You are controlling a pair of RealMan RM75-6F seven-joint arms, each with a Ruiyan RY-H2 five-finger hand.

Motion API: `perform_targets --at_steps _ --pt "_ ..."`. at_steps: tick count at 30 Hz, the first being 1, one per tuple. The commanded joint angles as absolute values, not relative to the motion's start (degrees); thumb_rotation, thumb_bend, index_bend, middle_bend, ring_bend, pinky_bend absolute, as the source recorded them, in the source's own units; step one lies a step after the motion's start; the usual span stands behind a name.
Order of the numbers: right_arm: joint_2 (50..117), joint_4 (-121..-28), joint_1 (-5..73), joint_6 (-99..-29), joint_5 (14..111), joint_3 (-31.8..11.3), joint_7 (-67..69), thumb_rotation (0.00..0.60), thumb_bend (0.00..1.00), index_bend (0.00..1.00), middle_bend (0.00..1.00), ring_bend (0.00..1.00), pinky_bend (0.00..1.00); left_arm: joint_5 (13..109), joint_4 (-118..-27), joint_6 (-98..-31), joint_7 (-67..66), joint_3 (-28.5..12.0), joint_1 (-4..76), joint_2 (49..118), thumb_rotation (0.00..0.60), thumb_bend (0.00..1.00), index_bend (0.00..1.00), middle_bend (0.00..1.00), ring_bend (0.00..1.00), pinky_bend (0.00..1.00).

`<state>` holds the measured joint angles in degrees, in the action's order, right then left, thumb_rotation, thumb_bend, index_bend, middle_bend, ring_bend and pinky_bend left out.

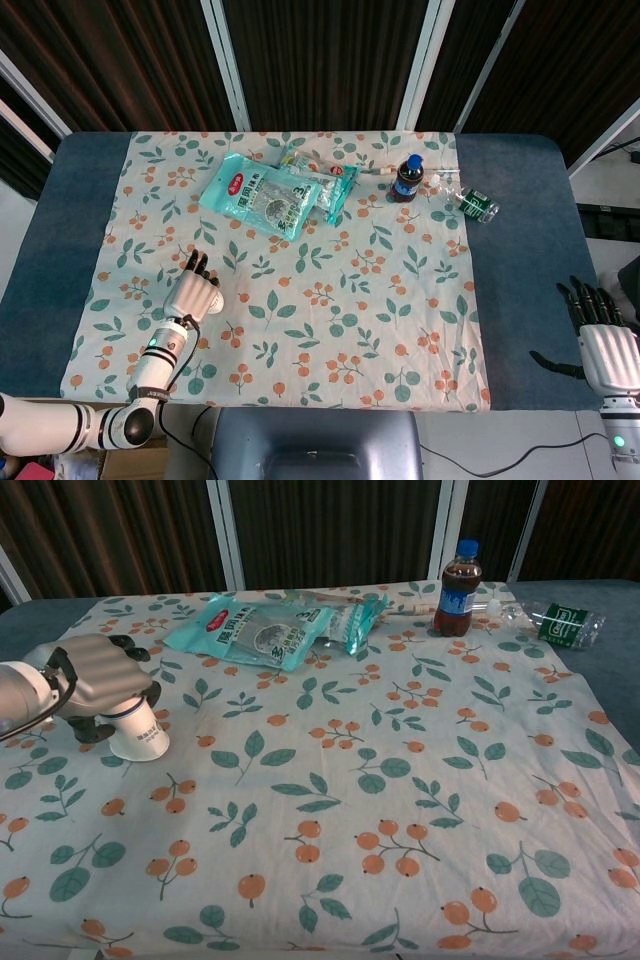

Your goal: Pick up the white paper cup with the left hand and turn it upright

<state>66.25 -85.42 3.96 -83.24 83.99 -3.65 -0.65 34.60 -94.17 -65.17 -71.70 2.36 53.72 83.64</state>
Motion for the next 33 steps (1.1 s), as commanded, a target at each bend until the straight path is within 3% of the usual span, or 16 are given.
perform_targets --at_steps 1,5,6,10,15,21,27,29,33 --pt "66.24 -85.42 3.95 -83.24 83.96 -3.65 -0.65 0.469 0.0 0.0 0.0 0.0 0.0 34.86 -94.54 -65.18 -71.19 2.3 53.63 83.33 0.6 0.5 0.32 0.33 0.05 0.0" --pt "66.13 -85.47 3.82 -83.56 83.95 -3.74 -0.56 0.468 0.0 0.0 0.0 0.0 0.0 38.36 -95.71 -65.23 -64.72 0.84 52.31 81.61 0.6 0.53 0.33 0.36 0.08 0.0" --pt "66.09 -85.45 3.57 -83.99 84.1 -3.66 -0.56 0.469 0.0 0.0 0.0 0.0 0.0 38.96 -97.72 -62.51 -55.82 -1.96 50.78 79.64 0.6 0.53 0.32 0.36 0.09 0.0" --pt "66.11 -85.46 3.6 -84.15 84.11 -3.83 -0.67 0.469 0.0 0.0 0.0 0.0 0.0 46.06 -98.23 -53.74 -33.77 -6.22 46.93 74.53 0.6 0.53 0.31 0.36 0.1 0.01" --pt "65.98 -86.24 4.07 -83.41 83.93 -3.95 -1.54 0.468 0.0 0.0 0.0 0.0 0.0 58.06 -92.51 -47.41 -5.3 -10.26 41.26 75.25 0.6 0.52 0.31 0.36 0.11 0.04" --pt "65.95 -87.09 4.52 -82.85 84.07 -3.91 -2.55 0.468 0.0 0.0 0.0 0.0 0.0 72.13 -78.51 -48.83 17.72 -8.89 37.44 83.6 0.6 0.51 0.31 0.33 0.09 0.04" --pt "65.66 -87.64 4.47 -83.04 84.08 -3.92 -2.94 0.468 0.0 0.0 0.0 0.0 0.0 78.62 -68.04 -48.67 30.14 -6.38 37.33 89.15 0.6 0.51 0.27 0.31 0.06 0.03" --pt "65.56 -87.74 4.42 -83.1 84.11 -3.88 -3.02 0.468 0.0 0.0 0.0 0.0 0.0 79.75 -65.95 -48.1 32.18 -5.69 37.63 90.0 0.6 0.5 0.22 0.27 0.04 0.03" --pt "65.46 -87.78 4.34 -83.08 83.95 -3.86 -2.85 0.469 0.0 0.0 0.0 0.0 0.0 81.63 -63.31 -46.51 35.32 -4.39 38.51 90.51 0.6 0.46 0.01 0.07 0.0 0.01"
